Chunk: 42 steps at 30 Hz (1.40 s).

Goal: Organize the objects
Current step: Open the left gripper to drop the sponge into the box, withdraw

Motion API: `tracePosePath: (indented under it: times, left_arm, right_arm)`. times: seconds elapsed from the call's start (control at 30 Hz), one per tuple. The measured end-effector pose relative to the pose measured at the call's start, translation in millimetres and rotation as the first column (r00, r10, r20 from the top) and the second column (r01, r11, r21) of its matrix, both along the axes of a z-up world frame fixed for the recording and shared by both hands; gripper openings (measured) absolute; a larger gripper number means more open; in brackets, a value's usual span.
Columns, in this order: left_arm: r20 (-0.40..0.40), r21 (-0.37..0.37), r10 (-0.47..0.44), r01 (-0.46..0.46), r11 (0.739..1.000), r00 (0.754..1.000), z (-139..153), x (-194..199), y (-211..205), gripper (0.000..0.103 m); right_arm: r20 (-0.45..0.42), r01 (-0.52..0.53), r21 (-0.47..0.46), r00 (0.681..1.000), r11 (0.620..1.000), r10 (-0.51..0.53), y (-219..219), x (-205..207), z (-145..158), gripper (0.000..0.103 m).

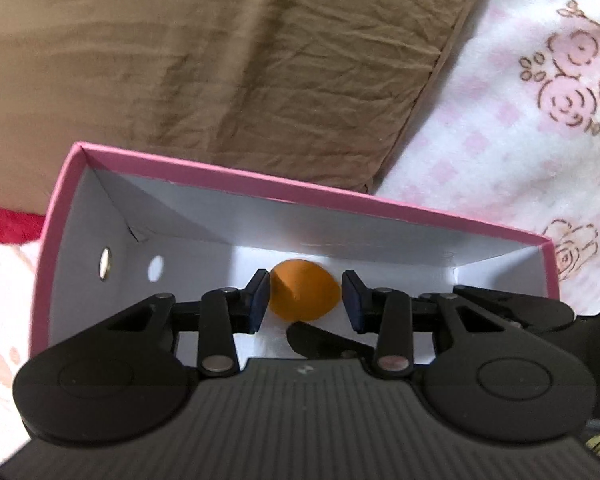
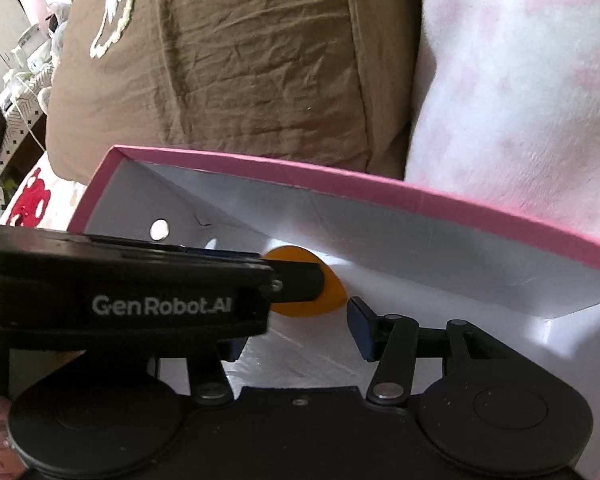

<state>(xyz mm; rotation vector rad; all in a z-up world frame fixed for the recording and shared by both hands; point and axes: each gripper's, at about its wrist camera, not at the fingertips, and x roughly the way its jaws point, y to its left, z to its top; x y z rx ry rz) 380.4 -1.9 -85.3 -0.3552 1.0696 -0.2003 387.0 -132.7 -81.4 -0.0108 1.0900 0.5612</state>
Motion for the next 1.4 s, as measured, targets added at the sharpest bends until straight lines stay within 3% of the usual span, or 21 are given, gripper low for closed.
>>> tracePosePath:
  times: [0.17, 0.37, 0.63, 0.9, 1.03, 1.4]
  left_arm:
    - [0.015, 0.003, -0.002, 0.002, 1.0, 1.0, 10.4, -9.2, 1.7, 0.038]
    - [0.047, 0.022, -0.011, 0.01, 1.0, 0.999, 37.9, -33.5, 2.8, 0.04]
    - [0.056, 0.053, -0.03, 0.027, 0.998, 0.998, 87.4, -72.1, 13.1, 0.04]
    - [0.053, 0.021, -0.039, 0.038, 0.999, 0.998, 113.6, -114.3, 21.8, 0.041]
    - [0.047, -0.009, -0.062, 0.062, 0.998, 0.997, 123.5, -134.2, 24.4, 0.041]
    - [0.079, 0.003, -0.116, 0.116, 0.993, 0.99, 163.7, -186.4, 14.2, 0.043]
  right_arm:
    - [-0.02, 0.023, 0.052, 1.0, 0.998, -0.022, -9.4, -5.0, 5.1, 0.058]
    - [0.027, -0.011, 0.055, 1.0, 0.998, 0.009, -16.5, -29.0, 22.4, 0.058]
    - [0.227, -0.149, 0.003, 0.963, 0.989, 0.144, -21.9, -83.6, 63.8, 0.059]
    - [0.3, -0.201, -0.068, 0.93, 0.977, 0.212, -21.1, -137.3, 86.4, 0.069]
    - [0.273, -0.239, -0.084, 0.928, 0.967, 0.253, -19.5, -158.3, 96.8, 0.069]
    - [0.337, -0.28, -0.101, 0.893, 0.955, 0.298, -23.3, -217.5, 146.5, 0.078]
